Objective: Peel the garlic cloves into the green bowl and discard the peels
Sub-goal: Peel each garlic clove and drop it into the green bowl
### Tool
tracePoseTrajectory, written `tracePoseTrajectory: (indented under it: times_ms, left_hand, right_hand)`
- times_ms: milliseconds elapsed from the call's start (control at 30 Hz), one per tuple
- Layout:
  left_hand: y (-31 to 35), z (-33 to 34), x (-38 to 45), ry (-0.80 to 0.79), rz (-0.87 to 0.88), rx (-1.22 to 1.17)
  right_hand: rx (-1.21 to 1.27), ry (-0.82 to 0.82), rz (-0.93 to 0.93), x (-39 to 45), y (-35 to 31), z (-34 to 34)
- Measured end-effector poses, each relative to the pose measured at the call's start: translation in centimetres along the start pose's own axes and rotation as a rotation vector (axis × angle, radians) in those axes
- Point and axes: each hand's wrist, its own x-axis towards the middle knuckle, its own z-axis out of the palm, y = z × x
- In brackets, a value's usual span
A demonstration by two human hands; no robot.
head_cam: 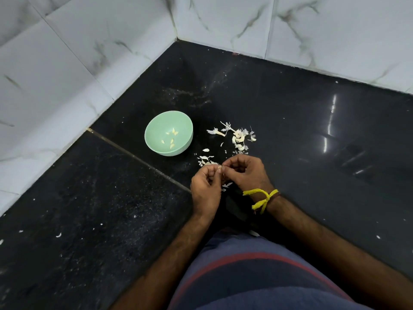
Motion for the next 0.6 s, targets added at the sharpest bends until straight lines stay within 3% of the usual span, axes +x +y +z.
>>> tracePoseTrajectory:
  times_ms: [267, 600]
  left_hand:
    - [0.2, -0.1, 0.1, 0.003, -0.083, -0.149]
    - [-0.7, 0.1, 0.7, 0.024, -0.045, -0.085]
  right_hand:
    - [0.036, -0.029, 0.014, 0.1, 0.3, -0.1]
    - [0.136, -0.032, 0.102, 0.1, 0.3, -0.3]
